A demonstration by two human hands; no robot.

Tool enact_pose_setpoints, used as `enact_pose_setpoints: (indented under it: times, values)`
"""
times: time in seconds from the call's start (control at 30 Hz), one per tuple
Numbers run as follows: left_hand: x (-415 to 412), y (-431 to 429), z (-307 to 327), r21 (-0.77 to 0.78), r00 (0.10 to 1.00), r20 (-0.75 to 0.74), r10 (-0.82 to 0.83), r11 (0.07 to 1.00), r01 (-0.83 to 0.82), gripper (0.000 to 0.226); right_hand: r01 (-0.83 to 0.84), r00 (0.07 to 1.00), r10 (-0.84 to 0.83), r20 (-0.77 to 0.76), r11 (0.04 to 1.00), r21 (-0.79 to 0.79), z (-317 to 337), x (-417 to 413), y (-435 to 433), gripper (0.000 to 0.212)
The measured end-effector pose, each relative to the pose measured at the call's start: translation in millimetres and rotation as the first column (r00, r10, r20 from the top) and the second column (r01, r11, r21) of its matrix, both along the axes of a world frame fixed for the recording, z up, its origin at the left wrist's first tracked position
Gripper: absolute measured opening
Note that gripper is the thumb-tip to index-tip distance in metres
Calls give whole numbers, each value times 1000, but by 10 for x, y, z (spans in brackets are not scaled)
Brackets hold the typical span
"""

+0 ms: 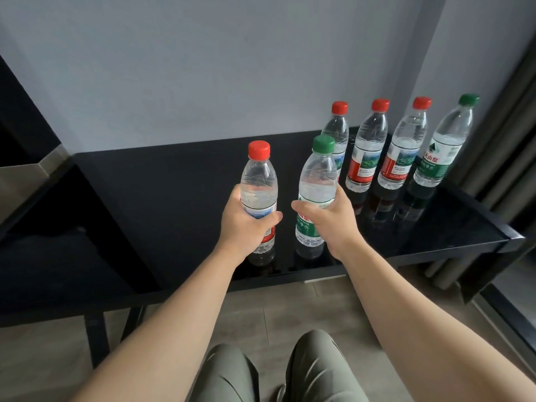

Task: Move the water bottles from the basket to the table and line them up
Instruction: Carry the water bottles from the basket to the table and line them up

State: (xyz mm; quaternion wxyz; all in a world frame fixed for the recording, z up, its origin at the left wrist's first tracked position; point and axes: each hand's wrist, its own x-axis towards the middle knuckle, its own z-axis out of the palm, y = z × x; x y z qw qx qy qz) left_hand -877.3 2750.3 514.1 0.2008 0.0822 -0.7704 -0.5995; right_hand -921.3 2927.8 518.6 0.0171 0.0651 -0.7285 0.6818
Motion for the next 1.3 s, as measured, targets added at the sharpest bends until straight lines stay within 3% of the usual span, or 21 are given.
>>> enact_pose_setpoints:
  times: [0.4,0.53,0.6,0.67,0.77,0.93,1.1,1.3]
  values:
    - [57,63,-26,-14,999,32,16,1000,-16,70,-16,998,21,-59,996,88,-76,4,25,70]
    - [146,-5,58,-117,1000,11,-18,993,19,101,-43,994,53,-96,994,103,8,88,147,102]
    - [244,-39,146,-239,999,-45,-2,971,-9,119,23,980,16,-196,980,196,76,156,219,116]
    - [344,-47,271,-447,986,-167,20,890,-93,125,155,928,-21,-372,929,335,141,210,258,120]
    - [434,-10,494,-712,946,-320,-49,672,-206,119,357,783,11,-621,811,464,247,260,254,116]
    - [438,26,697,-882,954,-269,-135,432,-188,111,478,642,177,-746,669,569,385,280,188,102]
    - [420,70,715,-911,967,-241,-82,362,-197,108,506,675,205,-709,569,648,438,282,107,103]
    - [416,119,645,-901,976,-218,-19,388,-194,96,497,726,171,-666,539,680,407,292,33,93]
